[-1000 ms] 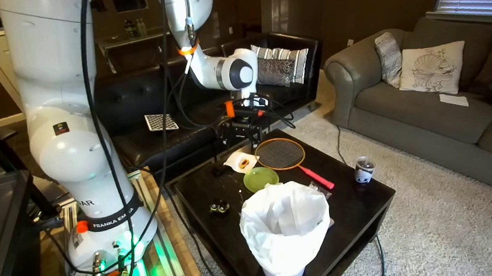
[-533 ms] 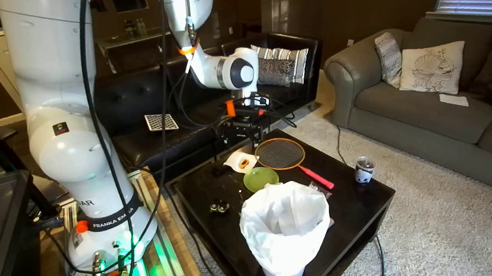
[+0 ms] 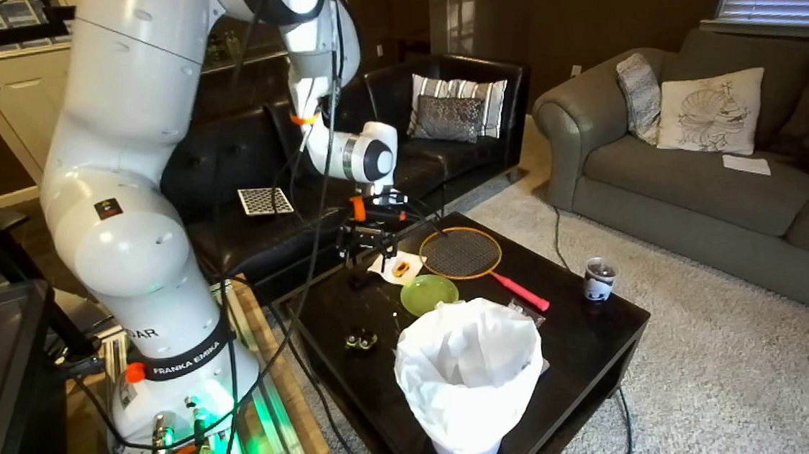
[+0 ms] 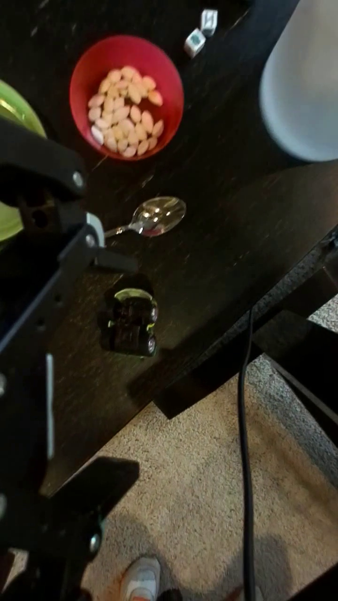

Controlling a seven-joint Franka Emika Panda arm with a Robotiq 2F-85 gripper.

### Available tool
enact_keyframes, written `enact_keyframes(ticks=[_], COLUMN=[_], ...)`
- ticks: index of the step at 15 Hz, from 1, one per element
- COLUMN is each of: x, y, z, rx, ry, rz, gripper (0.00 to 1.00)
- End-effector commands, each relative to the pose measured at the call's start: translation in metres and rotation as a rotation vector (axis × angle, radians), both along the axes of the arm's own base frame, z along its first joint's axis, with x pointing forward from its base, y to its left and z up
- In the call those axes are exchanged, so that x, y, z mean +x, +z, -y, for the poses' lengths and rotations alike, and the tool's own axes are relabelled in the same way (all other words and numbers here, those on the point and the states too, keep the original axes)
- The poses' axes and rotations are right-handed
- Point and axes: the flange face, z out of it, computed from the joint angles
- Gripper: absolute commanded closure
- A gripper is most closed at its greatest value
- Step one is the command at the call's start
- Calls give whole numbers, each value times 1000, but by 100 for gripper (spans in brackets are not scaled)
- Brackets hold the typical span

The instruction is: Push the toy car forwards

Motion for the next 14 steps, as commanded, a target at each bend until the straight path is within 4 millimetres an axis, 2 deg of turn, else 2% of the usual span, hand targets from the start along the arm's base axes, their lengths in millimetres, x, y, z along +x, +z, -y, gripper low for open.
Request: enact_keyframes(ticks=[1, 3, 4, 5, 7, 11, 12, 14], x=[-3, -8, -14, -16, -15, -10, -10, -11], y=[-65, -91, -67, -80, -93, -92, -105, -119], z=[-35, -42, -36, -39, -40, -41, -37, -33], rx=[55, 76, 58, 63, 68, 73, 74, 80], ry=[42, 68, 45, 48, 47, 48, 25, 6], rz=[-13, -41, -29, -41, -51, -43, -54, -45], gripper=[0, 0, 0, 0, 0, 0, 0, 0])
